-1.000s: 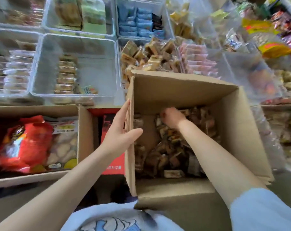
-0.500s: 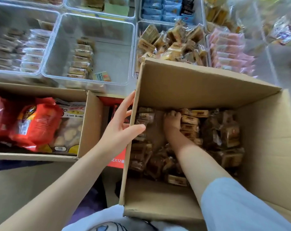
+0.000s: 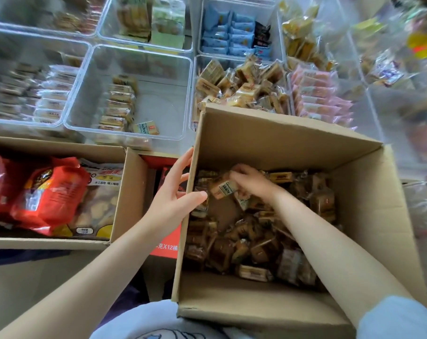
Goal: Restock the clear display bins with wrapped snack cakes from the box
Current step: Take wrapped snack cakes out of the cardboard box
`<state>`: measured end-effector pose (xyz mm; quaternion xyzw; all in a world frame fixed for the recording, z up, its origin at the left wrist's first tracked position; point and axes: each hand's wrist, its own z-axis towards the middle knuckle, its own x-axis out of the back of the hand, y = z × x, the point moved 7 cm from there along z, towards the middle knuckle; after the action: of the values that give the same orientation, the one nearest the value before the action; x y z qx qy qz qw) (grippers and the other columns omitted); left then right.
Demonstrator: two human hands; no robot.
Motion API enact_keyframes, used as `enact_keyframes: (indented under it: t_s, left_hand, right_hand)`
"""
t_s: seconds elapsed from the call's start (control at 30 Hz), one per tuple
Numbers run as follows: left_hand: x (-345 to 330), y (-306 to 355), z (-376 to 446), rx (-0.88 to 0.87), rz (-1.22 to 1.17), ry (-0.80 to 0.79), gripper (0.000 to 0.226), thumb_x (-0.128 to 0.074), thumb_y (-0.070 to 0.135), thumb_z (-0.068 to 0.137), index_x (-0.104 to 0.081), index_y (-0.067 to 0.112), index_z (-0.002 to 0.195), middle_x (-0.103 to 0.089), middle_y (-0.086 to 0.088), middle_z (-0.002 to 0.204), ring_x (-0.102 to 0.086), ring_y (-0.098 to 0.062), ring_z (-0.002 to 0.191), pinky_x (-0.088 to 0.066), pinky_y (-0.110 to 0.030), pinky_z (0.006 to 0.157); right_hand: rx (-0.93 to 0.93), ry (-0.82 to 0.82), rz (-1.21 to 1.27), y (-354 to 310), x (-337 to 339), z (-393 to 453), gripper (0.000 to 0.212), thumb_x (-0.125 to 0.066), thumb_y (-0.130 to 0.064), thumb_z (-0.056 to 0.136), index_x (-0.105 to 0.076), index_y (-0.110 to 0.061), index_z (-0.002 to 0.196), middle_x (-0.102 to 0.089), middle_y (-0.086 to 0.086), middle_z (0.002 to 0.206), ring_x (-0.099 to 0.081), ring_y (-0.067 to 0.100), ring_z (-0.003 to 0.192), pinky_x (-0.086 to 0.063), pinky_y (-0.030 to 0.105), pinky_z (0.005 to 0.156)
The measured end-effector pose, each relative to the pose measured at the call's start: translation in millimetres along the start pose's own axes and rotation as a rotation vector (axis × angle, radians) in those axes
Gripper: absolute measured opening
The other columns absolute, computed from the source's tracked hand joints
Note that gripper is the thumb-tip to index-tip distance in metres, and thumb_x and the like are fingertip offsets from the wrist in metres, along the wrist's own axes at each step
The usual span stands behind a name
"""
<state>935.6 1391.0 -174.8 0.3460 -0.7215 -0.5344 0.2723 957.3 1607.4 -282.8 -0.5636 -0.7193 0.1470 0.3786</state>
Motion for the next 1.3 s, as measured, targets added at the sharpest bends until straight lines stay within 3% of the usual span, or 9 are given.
enact_keyframes:
  t_s: [0.23, 0.4, 0.6, 0.77, 0.87, 0.97, 1.07, 1.13, 1.3]
  left_hand:
    - [19, 28, -5, -0.076, 0.153, 0.079, 0.074, -0.070, 0.054, 0.075, -0.039, 0.054, 0.142, -0.046, 0.026, 0.145, -0.044, 0.003, 0.132, -0.042, -0.015, 0.092]
    - [46, 80, 4, -0.179, -0.035, 0.082, 0.049, -0.080, 0.050, 0.079, -0.062, 0.036, 0.122, -0.073, 0.013, 0.110, -0.067, -0.002, 0.101, -0.053, -0.023, 0.082]
    - [116, 93, 28, -0.124, -0.012, 0.008, 0.033, -0.079, 0.036, 0.077, -0.072, 0.022, 0.106, -0.077, -0.002, 0.096, -0.074, -0.019, 0.092, -0.060, -0.035, 0.080]
    - [170, 81, 70, -0.080, 0.182, -0.079, 0.035, -0.079, 0.039, 0.078, -0.072, 0.021, 0.107, -0.077, -0.002, 0.094, -0.073, -0.020, 0.091, -0.060, -0.038, 0.080]
    - [219, 56, 108, -0.123, 0.281, 0.052, 0.035, -0.064, 0.046, 0.092, -0.065, 0.025, 0.120, -0.069, 0.006, 0.111, -0.067, -0.015, 0.104, -0.055, -0.024, 0.083]
    - [289, 10, 145, -0.117, 0.688, 0.331, 0.062, -0.059, 0.055, 0.096, -0.051, 0.013, 0.141, -0.053, -0.006, 0.138, -0.050, -0.022, 0.127, -0.042, -0.037, 0.105]
    - [324, -39, 169, 0.005, 1.067, 0.302, 0.080, -0.046, 0.061, 0.097, -0.027, 0.011, 0.157, -0.017, -0.017, 0.166, -0.012, -0.028, 0.154, -0.015, -0.046, 0.124]
    - [326, -59, 177, 0.005, 1.217, 0.223, 0.083, -0.032, 0.065, 0.098, -0.014, 0.015, 0.161, 0.003, -0.015, 0.168, 0.005, -0.026, 0.156, -0.005, -0.045, 0.125]
    - [325, -62, 178, -0.016, 1.296, 0.217, 0.081, -0.021, 0.065, 0.095, -0.009, 0.021, 0.162, 0.009, -0.017, 0.168, 0.004, -0.028, 0.156, -0.011, -0.045, 0.124]
  right_hand:
    - [0.154, -0.188, 0.470, -80, 10, -86, 0.056, -0.026, -0.044, 0.105, -0.064, -0.005, 0.118, -0.059, 0.012, 0.084, -0.051, 0.019, 0.069, -0.041, 0.031, 0.061]
    - [0.369, -0.236, 0.522, -154, -5, -134, 0.057, -0.019, -0.038, 0.107, -0.059, -0.001, 0.123, -0.061, 0.016, 0.087, -0.055, 0.026, 0.074, -0.047, 0.032, 0.061]
    - [0.444, 0.043, 0.113, -213, -23, -122, 0.026, -0.045, -0.027, 0.104, -0.063, -0.014, 0.118, -0.071, 0.006, 0.107, -0.067, 0.022, 0.103, -0.059, 0.043, 0.086]
    - [0.419, -0.034, 0.006, -250, -61, -87, 0.031, -0.067, -0.025, 0.094, -0.063, -0.023, 0.125, -0.072, -0.007, 0.110, -0.067, 0.010, 0.104, -0.058, 0.033, 0.088]
    - [0.425, 0.058, -0.013, -278, -66, -53, 0.026, -0.070, -0.022, 0.093, -0.065, -0.021, 0.118, -0.072, -0.002, 0.107, -0.067, 0.013, 0.100, -0.058, 0.036, 0.088]
    - [0.399, 0.234, -0.032, -300, -58, -3, 0.025, -0.070, -0.021, 0.093, -0.064, -0.021, 0.117, -0.070, -0.001, 0.105, -0.066, 0.013, 0.097, -0.057, 0.036, 0.090]
    - [0.368, 0.302, -0.292, -314, -62, 57, 0.031, -0.067, -0.021, 0.094, -0.060, -0.023, 0.124, -0.065, -0.004, 0.107, -0.062, 0.012, 0.099, -0.051, 0.035, 0.093]
    - [0.357, 0.290, -0.611, -316, -75, 101, 0.037, -0.065, -0.020, 0.094, -0.058, -0.022, 0.130, -0.061, 0.005, 0.119, -0.057, 0.024, 0.112, -0.046, 0.041, 0.100]
    - [0.151, -0.041, -1.228, -282, -137, 179, 0.033, -0.051, -0.020, 0.099, -0.056, -0.022, 0.132, -0.055, 0.008, 0.124, -0.052, 0.031, 0.118, -0.043, 0.040, 0.091]
